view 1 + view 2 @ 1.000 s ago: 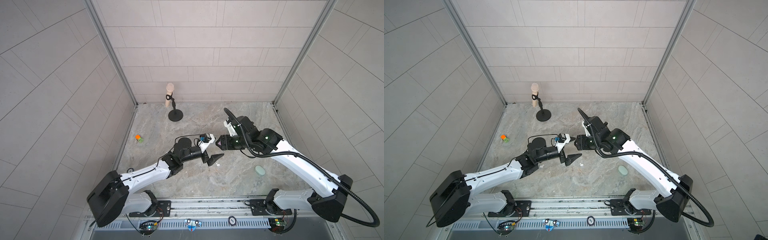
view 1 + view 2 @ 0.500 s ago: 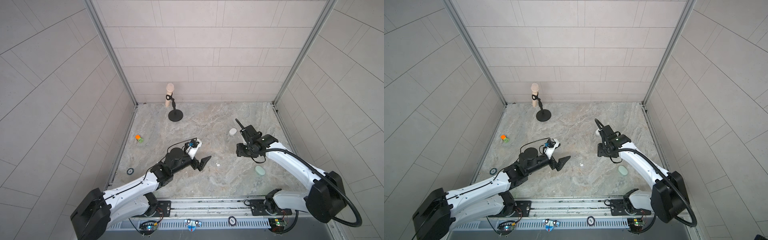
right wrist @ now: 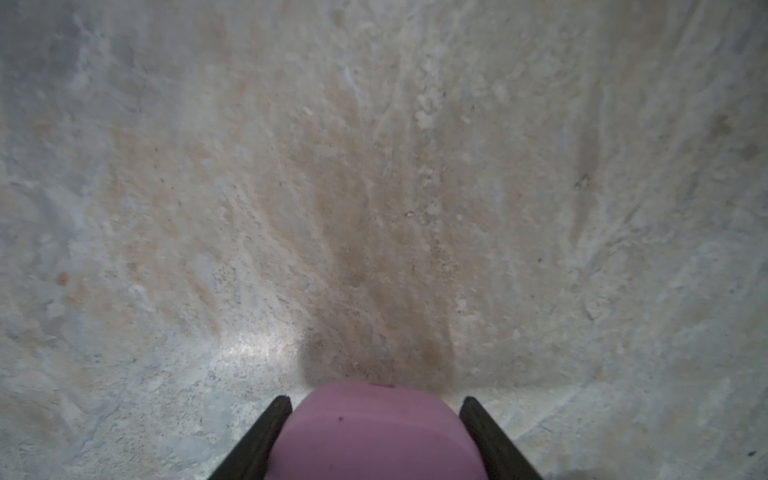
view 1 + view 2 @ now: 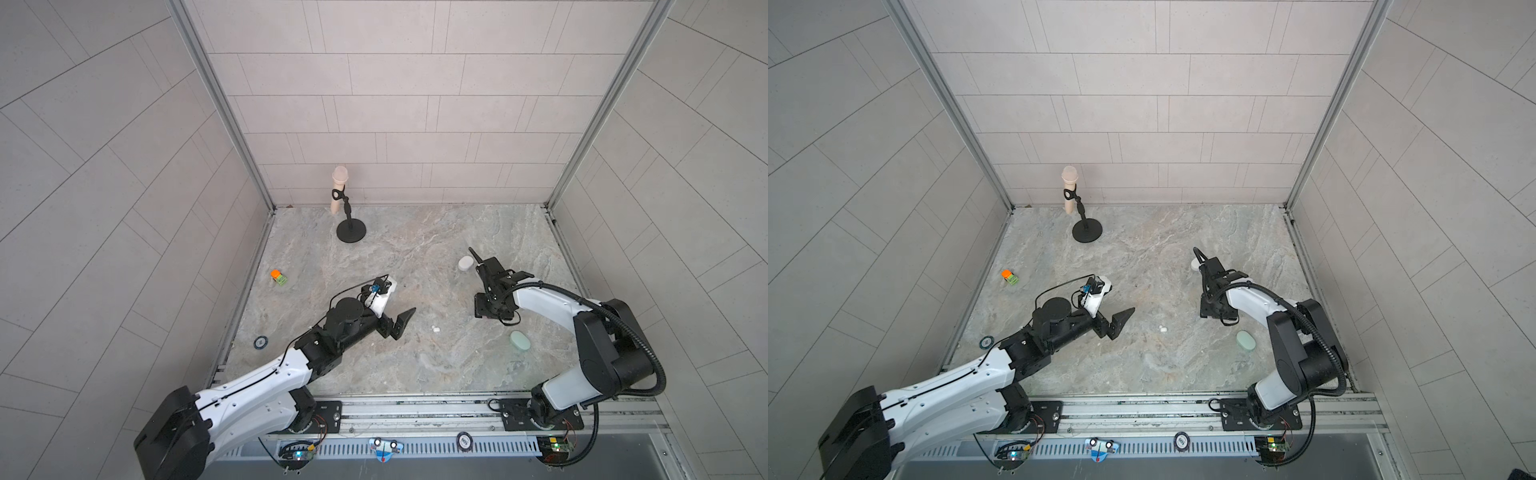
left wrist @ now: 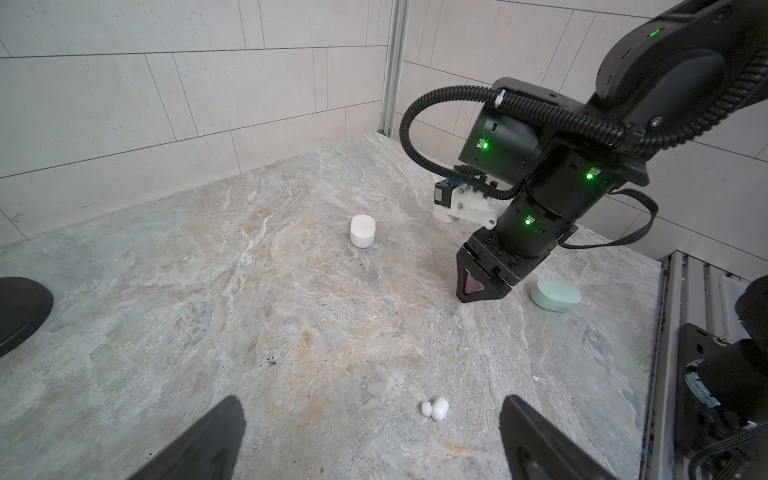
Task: Insert the wireless bluetooth earbuds into the charging case
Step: 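Carry the closed pink case away with the right gripper and set it on the table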
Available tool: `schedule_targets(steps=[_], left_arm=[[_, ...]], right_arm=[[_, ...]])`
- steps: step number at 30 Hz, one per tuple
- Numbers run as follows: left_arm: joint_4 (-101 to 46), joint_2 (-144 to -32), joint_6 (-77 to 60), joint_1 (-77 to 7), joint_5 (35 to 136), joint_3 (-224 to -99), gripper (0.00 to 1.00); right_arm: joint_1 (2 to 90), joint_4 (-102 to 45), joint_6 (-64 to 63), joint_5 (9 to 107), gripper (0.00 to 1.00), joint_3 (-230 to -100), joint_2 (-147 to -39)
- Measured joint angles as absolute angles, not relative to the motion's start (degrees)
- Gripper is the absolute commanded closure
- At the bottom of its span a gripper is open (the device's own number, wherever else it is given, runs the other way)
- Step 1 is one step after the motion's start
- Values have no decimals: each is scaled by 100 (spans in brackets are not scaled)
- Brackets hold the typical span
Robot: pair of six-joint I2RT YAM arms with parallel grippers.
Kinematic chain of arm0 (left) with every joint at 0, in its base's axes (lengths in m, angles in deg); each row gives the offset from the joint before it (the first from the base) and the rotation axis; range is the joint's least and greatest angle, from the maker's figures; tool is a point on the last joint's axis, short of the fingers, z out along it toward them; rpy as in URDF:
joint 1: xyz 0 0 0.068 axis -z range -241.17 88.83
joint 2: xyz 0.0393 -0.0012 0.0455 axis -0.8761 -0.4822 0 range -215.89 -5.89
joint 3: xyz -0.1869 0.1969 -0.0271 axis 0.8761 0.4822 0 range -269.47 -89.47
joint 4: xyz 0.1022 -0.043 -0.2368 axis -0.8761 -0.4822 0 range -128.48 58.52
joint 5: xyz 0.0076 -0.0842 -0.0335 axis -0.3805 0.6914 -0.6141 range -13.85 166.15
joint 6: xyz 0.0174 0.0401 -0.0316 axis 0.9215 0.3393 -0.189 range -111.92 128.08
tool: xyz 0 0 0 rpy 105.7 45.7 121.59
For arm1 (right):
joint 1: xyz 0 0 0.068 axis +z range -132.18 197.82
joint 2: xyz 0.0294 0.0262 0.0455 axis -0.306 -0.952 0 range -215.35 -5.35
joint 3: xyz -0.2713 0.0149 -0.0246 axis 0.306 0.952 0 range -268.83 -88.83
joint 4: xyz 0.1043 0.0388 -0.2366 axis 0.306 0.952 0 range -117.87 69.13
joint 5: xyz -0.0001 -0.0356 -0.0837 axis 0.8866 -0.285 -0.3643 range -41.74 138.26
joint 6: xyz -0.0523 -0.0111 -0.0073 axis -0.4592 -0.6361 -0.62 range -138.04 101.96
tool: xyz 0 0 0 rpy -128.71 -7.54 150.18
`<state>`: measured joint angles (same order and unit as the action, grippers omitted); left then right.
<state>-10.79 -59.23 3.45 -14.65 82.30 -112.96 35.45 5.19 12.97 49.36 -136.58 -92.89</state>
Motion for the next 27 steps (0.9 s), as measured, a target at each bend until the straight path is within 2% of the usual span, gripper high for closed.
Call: schedule_targets(steps=[7,16,27], left_arm=[[-1079,-5925,347,-1465,8201,-11296,0],[-1101,-5923,347,-1465,8184,-11296,0],[-1177,-5921,312,-1465,8136,-11296,0]], right_arm=[[3536,422,1299,4934,42,-13488,-9337],[3521,405,1288,4908,22,-13490,-9333],[3501,1207,1200,4882,12,-13931,-8686]])
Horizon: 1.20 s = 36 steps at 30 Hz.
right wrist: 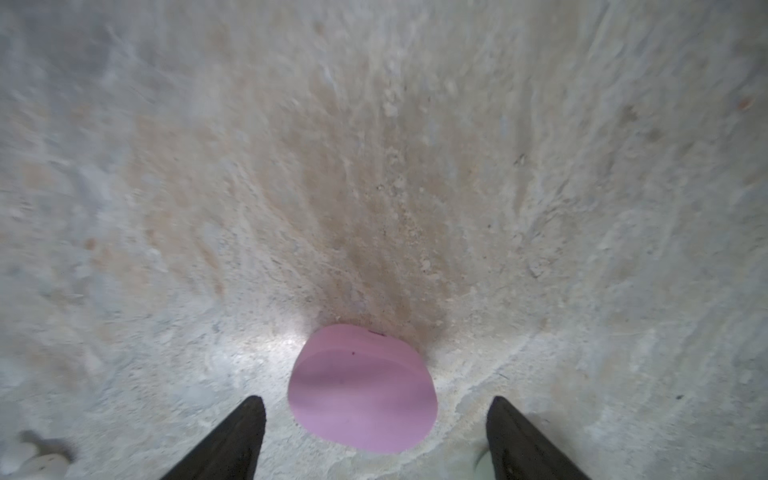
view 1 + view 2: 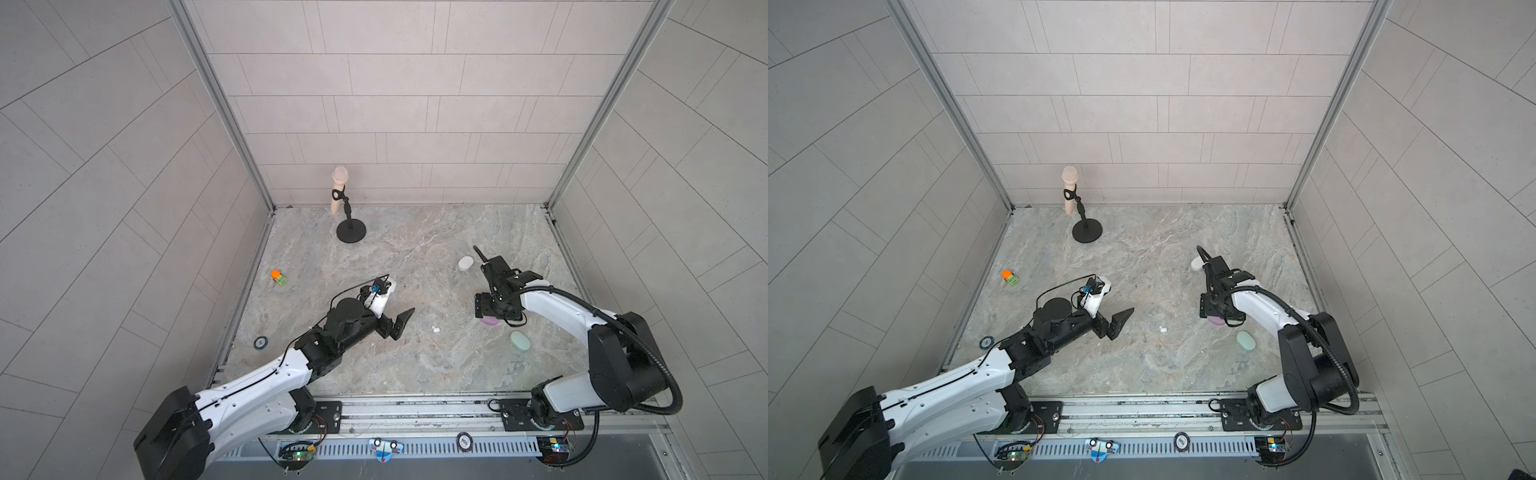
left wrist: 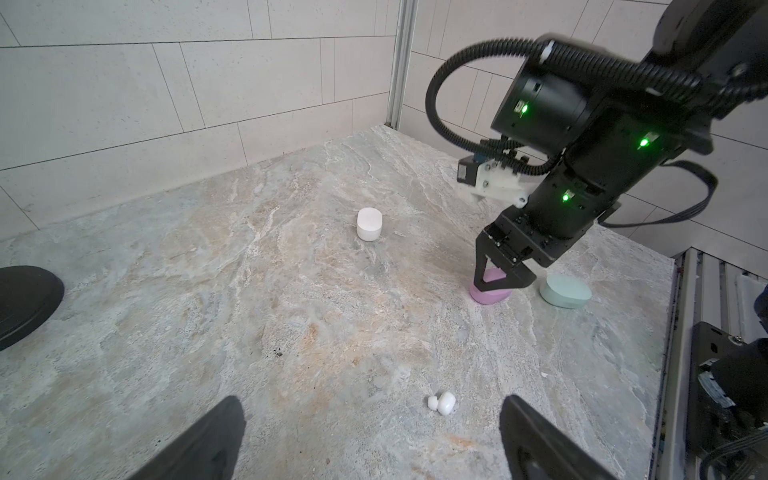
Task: Insert the wireless bluetooth earbuds into the charging case
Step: 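Carry the closed pink case away with the right gripper and set it on the table, then move the open right gripper over the white oval case on the table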
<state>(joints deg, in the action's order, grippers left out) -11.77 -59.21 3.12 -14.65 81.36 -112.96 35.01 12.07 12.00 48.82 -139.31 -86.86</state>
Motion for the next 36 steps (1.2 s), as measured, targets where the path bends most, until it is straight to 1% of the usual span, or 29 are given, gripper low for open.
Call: schedule_targets(steps=[4,8,13,24,29,36], left_arm=[[-1166,-5971,210,-1513,8132,-11296,0],[-1153,-6120,81,-1627,8188,-11296,0],[-1166,-6262,-4,-1749,8271,-11311,0],[-1192,-6284,2,-1850,8359,-11357,0],[-1192,-6323,13,-1920,8363,-11357,0],[-1179,-6419,9,-1992,8398,-11357,0]], right_arm=[[3453,1386,1050,4886,11,-14543,-8607],[3302,1434,901,4895,11,-15129,-8889],[3081,1251,822,4978,11,-15901,-9755],[2863,980,748,5583,10,-17824,-12140],[2867,993,750,5924,11,-18237,-12686],[3044,1190,610,6178,11,-18873,-13075]])
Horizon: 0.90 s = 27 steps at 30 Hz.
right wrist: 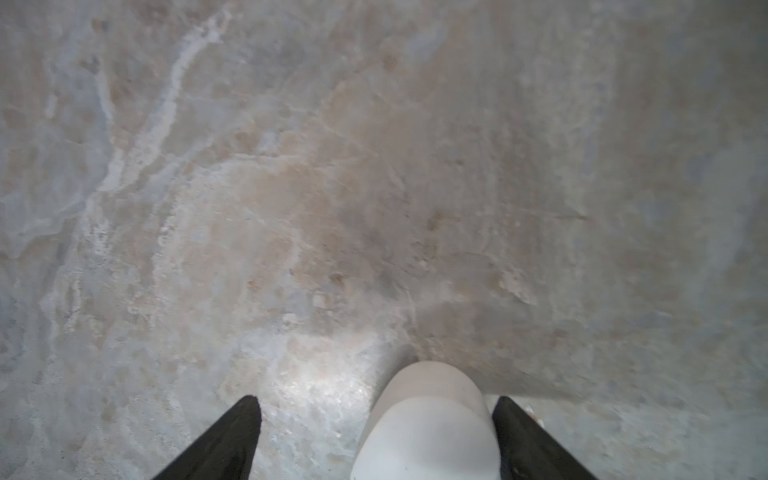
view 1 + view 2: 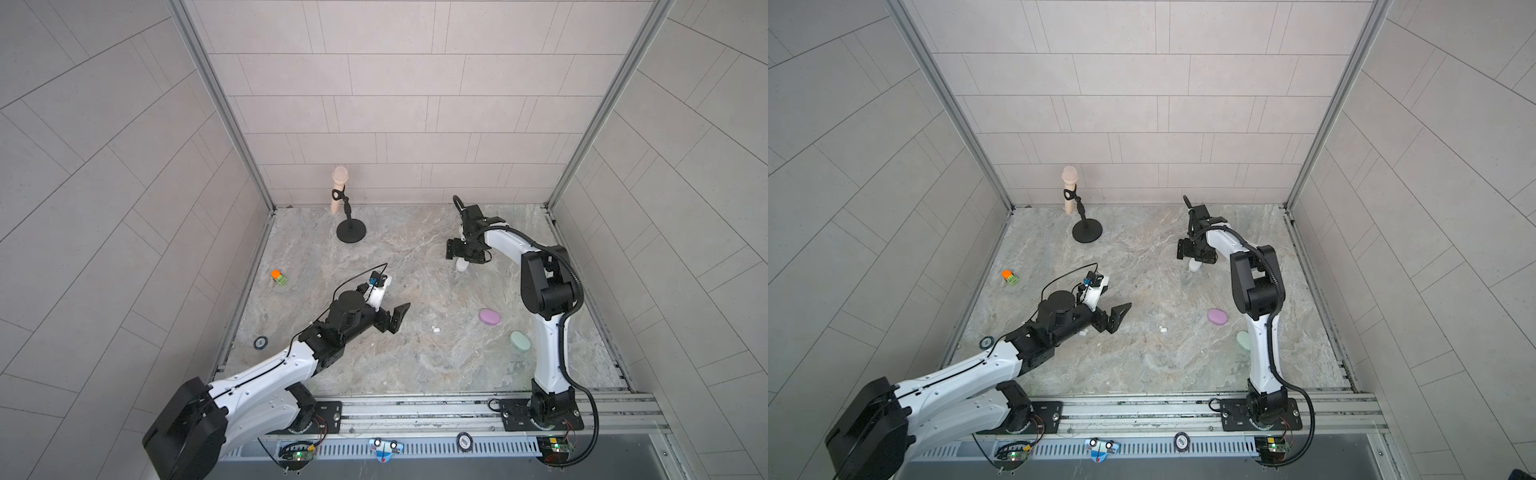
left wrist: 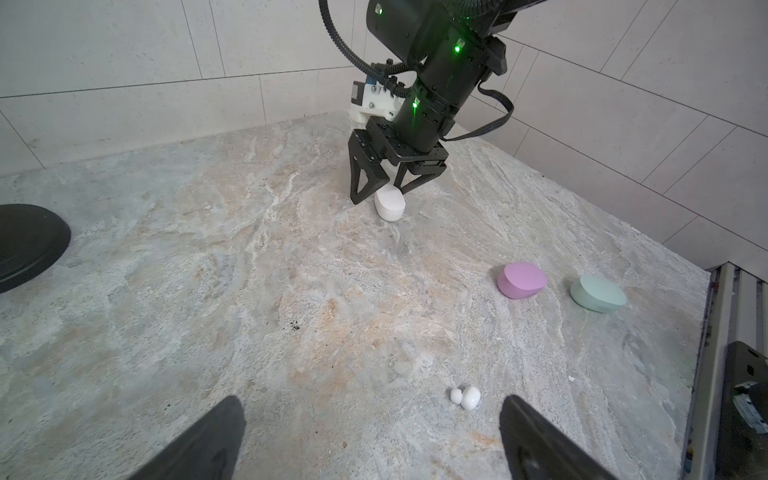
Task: Insert the wireless bluetooth earbuds into the charging case
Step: 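Move the open right gripper over the white oval case on the table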
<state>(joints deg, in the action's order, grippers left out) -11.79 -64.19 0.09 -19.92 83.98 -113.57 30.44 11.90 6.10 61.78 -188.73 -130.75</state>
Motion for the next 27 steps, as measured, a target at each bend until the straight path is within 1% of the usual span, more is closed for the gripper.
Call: schedule_targets(steps=[5,10,13,16,20,27], left_arm=[[-1175,-6424,6,-2009,8407,-11357,0],[-1184,-6382,6,-2029,8405,-11357,0],[-1184,-6343,6,-2029,8405,-11357,0],[-1184,-6336,6,-2029,8405,-11357,0],[-1184,-6334,6,-2029,8403,-11357,0],[-1177,-6290,0,-2029,8403,-11357,0]], right_arm=[[3403,1377,429,6309,12,-19284,-13285],[3768,1705,226,6392,12,-19391,-13333],[3938,1843,125,6265,12,-19433,-13326],[4002,2007,116,5911,10,-19433,-13304],[3971,2191,394,5448,7,-19310,-13123],[3967,1992,1456,5349,1,-18523,-12480]])
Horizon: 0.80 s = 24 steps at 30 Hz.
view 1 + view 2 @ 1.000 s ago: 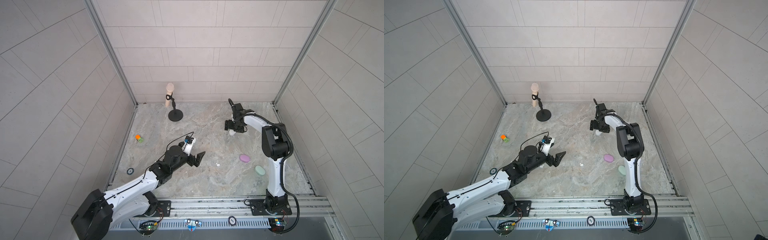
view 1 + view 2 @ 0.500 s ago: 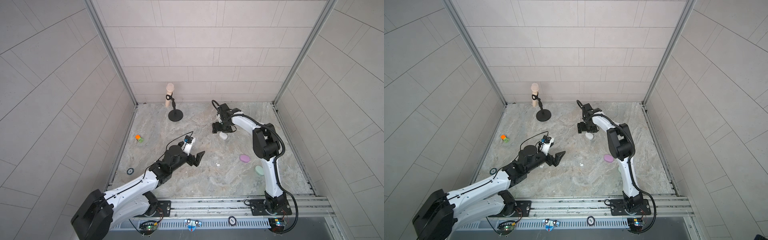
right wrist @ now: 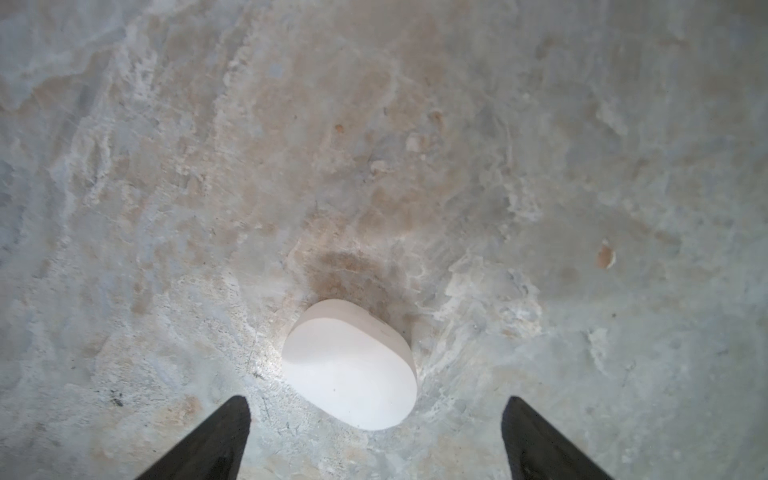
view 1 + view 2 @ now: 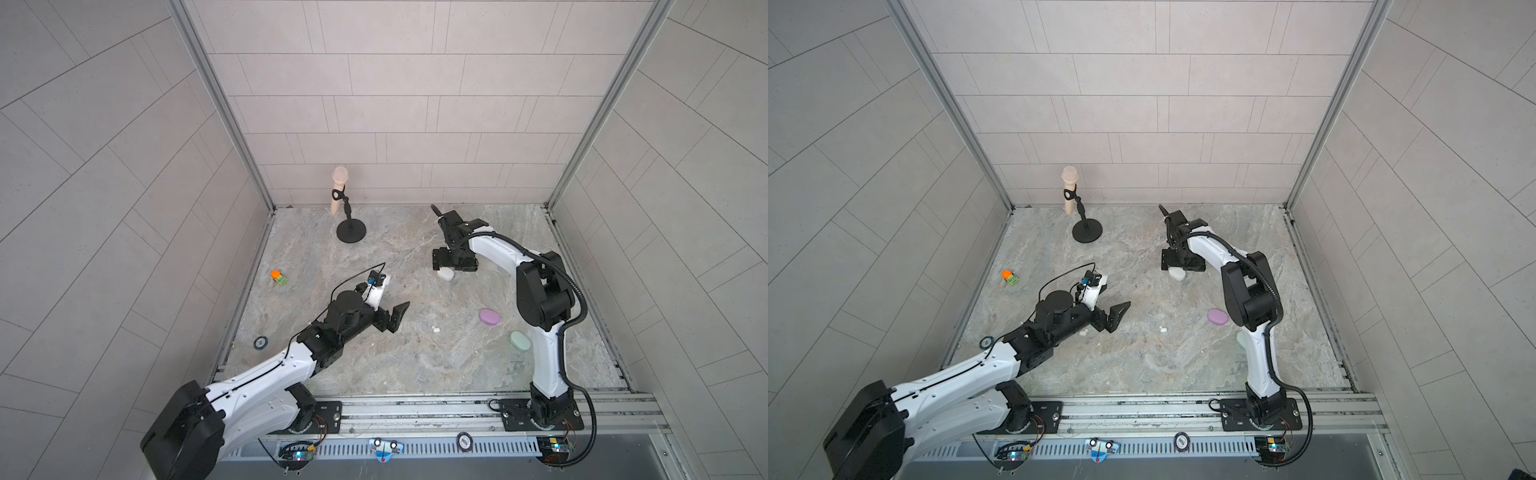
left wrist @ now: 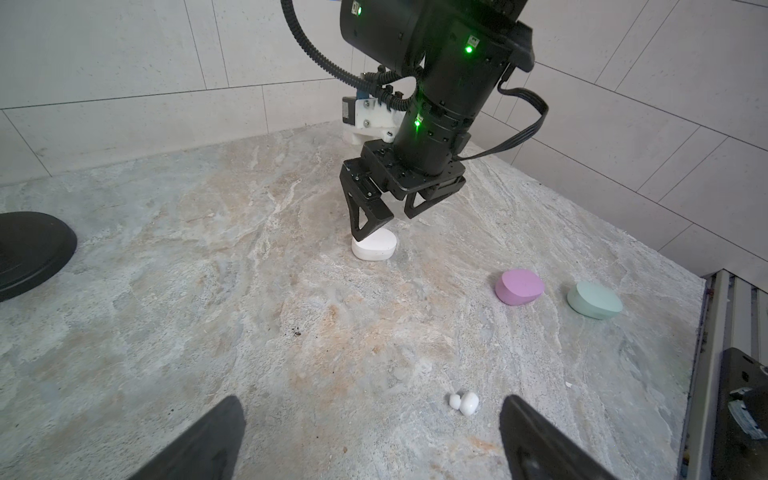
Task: Insert the wireless bluetooth earbuds into the charging case
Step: 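Move the open right gripper over the white oval case on the table, then lower the right gripper and close its fingers on the white case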
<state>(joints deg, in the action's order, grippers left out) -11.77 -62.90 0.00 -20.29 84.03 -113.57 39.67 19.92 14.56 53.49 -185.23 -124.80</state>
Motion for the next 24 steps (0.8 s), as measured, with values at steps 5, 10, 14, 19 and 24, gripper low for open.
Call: schedule_targets(steps=[5,10,14,19,24], left_arm=[[-1175,-6257,-2,-2029,8403,-11357,0],[-1173,-6198,-2,-2029,8398,-11357,0],[-1175,-6150,-2,-2029,8381,-11357,0],[-1177,-6137,-2,-2029,8381,-11357,0],[-1175,-6137,-2,-2029,8381,-11357,0]], right_arm=[[4034,1806,2136,5332,2,-18419,-12461],[4083,1705,2676,5192,9,-18508,-12520],[4120,1701,2947,5078,13,-18633,-12649],[4170,1714,3183,4995,18,-18738,-12865],[4183,1760,3281,4927,20,-18740,-12911]])
